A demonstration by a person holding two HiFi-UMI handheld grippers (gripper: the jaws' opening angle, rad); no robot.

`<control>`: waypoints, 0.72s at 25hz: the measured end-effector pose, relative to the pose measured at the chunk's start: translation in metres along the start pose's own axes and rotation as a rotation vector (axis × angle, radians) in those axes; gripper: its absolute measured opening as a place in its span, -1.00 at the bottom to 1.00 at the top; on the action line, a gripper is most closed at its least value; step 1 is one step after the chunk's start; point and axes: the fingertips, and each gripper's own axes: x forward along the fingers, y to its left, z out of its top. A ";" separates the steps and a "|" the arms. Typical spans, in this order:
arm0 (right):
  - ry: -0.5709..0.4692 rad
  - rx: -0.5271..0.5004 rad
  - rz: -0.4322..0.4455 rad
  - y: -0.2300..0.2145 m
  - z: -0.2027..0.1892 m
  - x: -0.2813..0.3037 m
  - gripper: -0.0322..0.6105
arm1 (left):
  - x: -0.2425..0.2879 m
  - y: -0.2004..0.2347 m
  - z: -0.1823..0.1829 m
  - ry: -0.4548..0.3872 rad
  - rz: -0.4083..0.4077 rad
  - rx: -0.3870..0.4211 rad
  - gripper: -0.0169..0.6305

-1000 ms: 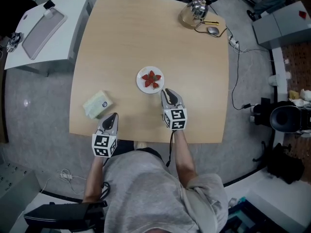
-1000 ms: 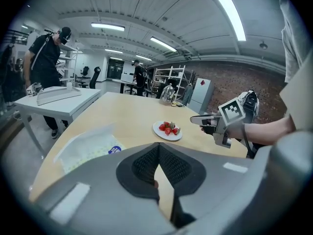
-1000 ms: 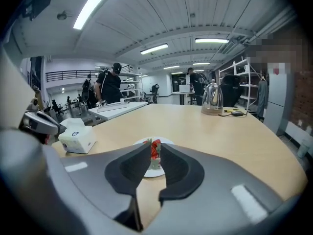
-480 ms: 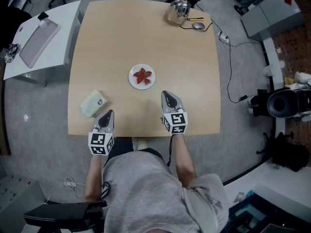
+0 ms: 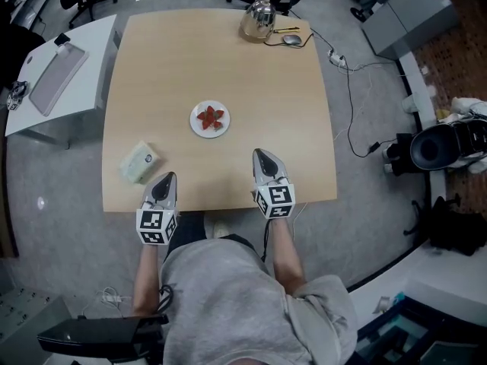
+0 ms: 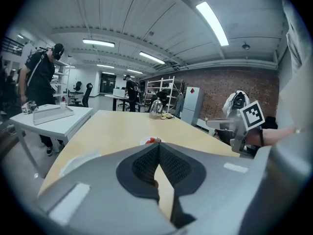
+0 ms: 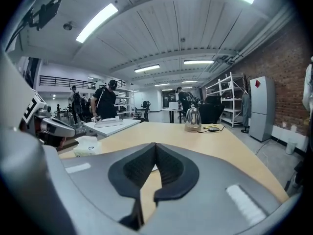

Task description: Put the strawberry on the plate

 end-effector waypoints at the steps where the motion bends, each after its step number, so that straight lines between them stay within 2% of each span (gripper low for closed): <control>1: -0.006 0.002 -0.005 -0.001 0.001 -0.006 -0.88 | -0.002 -0.003 0.002 -0.007 -0.002 0.004 -0.89; 8: -0.034 0.011 -0.036 -0.008 0.003 -0.052 -0.88 | -0.014 -0.030 0.017 -0.054 -0.020 0.035 -0.89; 18: -0.067 0.032 -0.037 -0.002 -0.001 -0.101 -0.88 | -0.037 -0.058 0.020 -0.089 -0.021 0.059 -0.89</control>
